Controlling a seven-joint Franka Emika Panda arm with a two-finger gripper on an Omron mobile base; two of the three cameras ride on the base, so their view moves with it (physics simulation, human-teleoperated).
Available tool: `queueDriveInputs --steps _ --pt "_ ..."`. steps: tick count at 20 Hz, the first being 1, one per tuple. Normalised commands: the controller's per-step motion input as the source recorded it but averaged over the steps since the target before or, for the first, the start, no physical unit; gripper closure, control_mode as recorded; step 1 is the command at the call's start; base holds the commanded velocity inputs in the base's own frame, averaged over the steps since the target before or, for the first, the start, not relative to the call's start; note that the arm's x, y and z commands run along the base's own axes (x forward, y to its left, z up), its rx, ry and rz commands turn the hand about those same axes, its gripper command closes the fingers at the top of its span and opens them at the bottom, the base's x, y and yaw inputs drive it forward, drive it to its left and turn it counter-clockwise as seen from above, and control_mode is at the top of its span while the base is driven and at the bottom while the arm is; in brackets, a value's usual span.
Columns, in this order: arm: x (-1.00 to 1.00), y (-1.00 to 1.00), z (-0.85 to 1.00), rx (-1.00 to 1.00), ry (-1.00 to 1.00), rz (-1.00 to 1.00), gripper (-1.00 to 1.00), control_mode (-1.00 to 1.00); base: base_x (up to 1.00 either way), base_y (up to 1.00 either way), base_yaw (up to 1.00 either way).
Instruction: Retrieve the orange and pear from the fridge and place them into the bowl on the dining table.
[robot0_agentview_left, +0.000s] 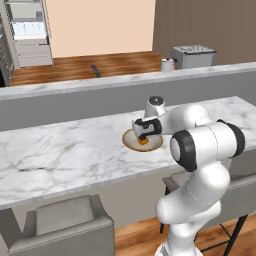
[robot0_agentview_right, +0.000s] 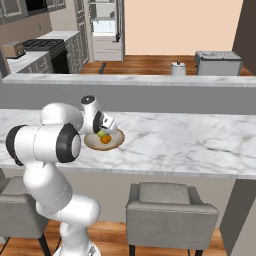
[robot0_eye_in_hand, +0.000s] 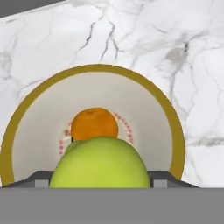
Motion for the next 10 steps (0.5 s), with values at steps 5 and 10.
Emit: queueDriveInputs --steps 5,10 --pt "0.00 0.00 -0.20 0.00 0.07 -0.12 1.00 -1.00 0.00 0.00 0.00" --pt "0.13 0.00 -0.08 0.00 0.04 -0.12 -1.00 -1.00 0.00 0.00 0.00"
